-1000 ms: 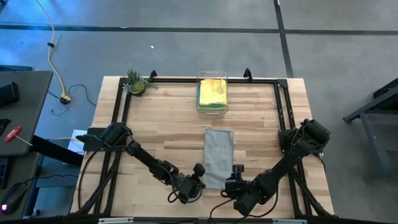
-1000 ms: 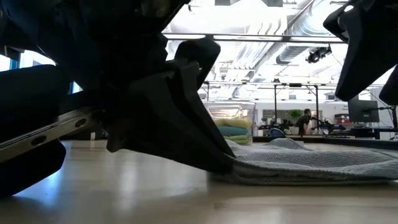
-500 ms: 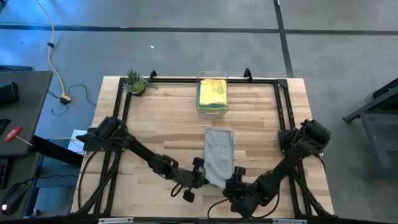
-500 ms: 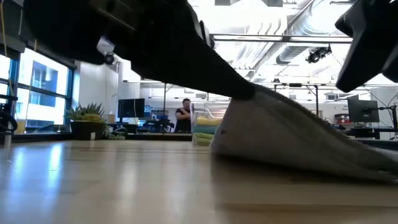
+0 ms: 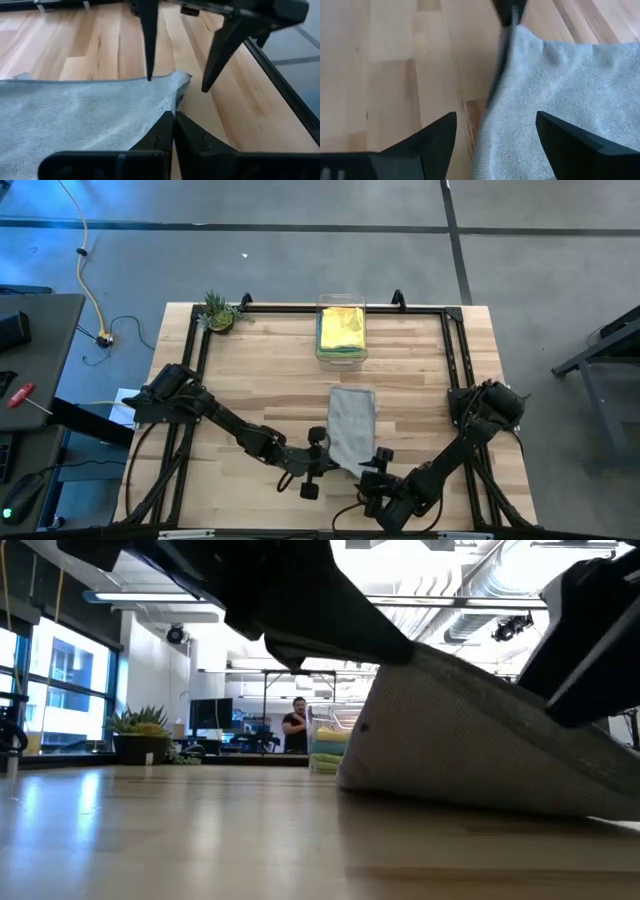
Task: Fold microfiber towels
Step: Fold the gray microfiber cloth
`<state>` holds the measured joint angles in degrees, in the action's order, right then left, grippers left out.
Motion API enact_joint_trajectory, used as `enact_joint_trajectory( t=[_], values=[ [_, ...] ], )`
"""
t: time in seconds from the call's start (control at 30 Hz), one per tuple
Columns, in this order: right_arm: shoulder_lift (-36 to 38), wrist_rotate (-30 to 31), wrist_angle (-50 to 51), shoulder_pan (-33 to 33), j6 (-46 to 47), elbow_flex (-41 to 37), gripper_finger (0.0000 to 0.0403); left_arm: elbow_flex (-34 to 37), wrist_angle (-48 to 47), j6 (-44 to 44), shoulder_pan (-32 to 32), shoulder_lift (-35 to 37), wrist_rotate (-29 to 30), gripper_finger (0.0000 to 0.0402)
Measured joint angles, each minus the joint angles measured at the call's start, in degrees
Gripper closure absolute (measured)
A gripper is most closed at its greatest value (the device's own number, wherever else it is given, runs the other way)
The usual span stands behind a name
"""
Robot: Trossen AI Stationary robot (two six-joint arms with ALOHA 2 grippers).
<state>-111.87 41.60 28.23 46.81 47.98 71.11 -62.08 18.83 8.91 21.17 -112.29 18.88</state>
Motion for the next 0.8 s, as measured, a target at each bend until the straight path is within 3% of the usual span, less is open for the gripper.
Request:
enact_joint_trajectory(
  t=[0.3,0.4,0.57,0.8],
  values=[
    [-3.54,-0.44,2.06,0.55,0.08,0.02,0.0137,0.0,0.86,1.06,-0.87,0.0,1.27,0.0402],
    [-3.54,2.64,5.79,1.34,3.3,0.07,0.0137,0.0,0.83,1.5,-0.93,0.0,1.29,0.0402],
    [-4.24,2.76,9.72,1.8,7.09,0.07,0.0139,-0.02,1.12,2.45,-1.18,0.0,1.31,0.0401],
    [-6.54,2.73,10.06,1.75,4.64,0.07,0.0199,-0.02,1.97,3.08,-1.36,0.0,2.31,0.0401]
  ],
)
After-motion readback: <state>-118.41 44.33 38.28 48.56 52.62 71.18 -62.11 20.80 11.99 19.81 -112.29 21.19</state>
